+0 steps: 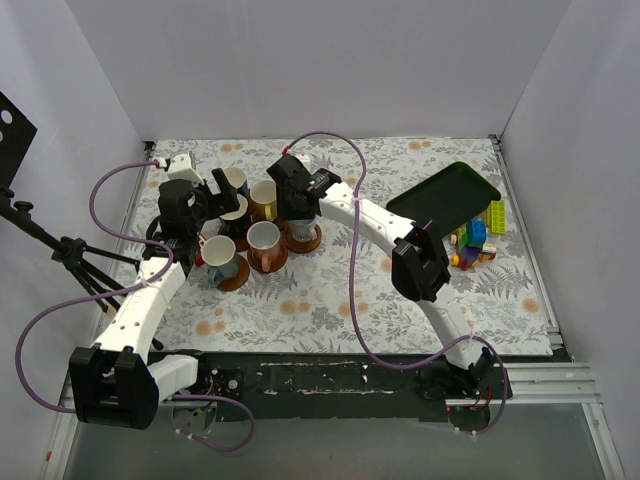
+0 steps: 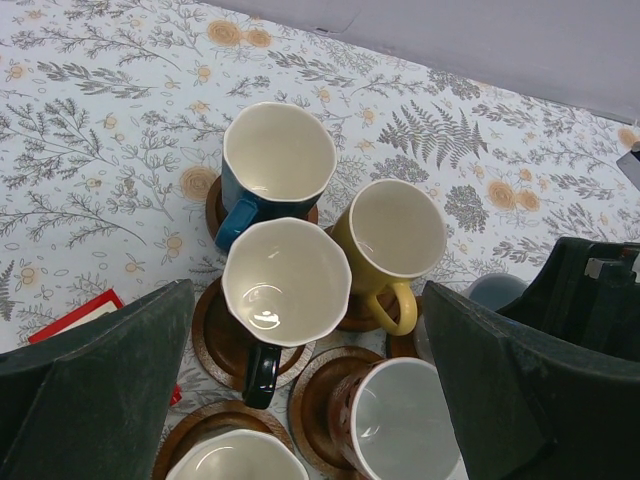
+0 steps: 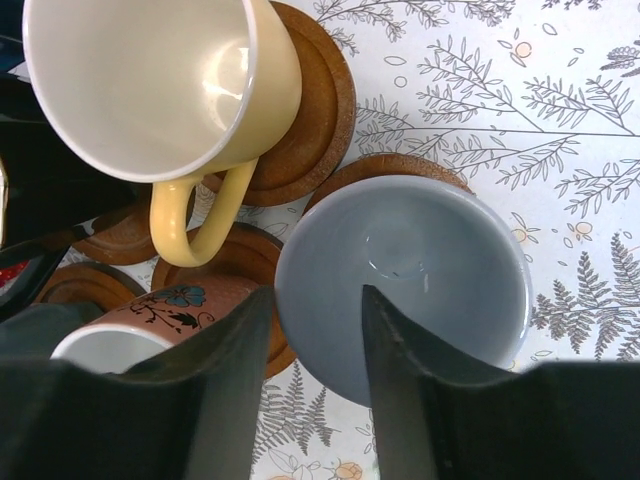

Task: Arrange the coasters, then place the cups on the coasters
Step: Place the cup on the coaster.

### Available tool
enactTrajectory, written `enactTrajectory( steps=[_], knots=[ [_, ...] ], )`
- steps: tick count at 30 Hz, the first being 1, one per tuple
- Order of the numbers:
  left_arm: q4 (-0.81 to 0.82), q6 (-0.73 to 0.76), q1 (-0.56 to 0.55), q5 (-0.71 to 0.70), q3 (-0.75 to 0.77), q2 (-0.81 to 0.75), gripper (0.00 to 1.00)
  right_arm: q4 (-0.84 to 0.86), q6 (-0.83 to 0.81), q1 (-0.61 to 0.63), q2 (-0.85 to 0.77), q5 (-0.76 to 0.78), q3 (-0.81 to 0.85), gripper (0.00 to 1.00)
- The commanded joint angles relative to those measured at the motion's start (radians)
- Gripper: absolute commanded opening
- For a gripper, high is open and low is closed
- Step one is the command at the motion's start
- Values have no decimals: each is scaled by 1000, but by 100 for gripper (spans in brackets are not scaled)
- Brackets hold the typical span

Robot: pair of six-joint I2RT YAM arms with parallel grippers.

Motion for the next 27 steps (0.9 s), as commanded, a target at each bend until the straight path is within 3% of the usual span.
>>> enactTrajectory(
  steps=[1,11,18,27],
  knots=[
    [-15,1,5,-11,22,-9,98,35,0,9,-60,-18,42,52],
    [-15,1,5,-11,19,-3,98,57,-24,23,-181,-20,16,55],
    [-15,1,5,-9,19,-3,98,159,-83,22,-393,80,-270,37],
    [-12,-1,5,11,17,-5,98,195,-92,-11,-438,143,-527,31]
  ],
)
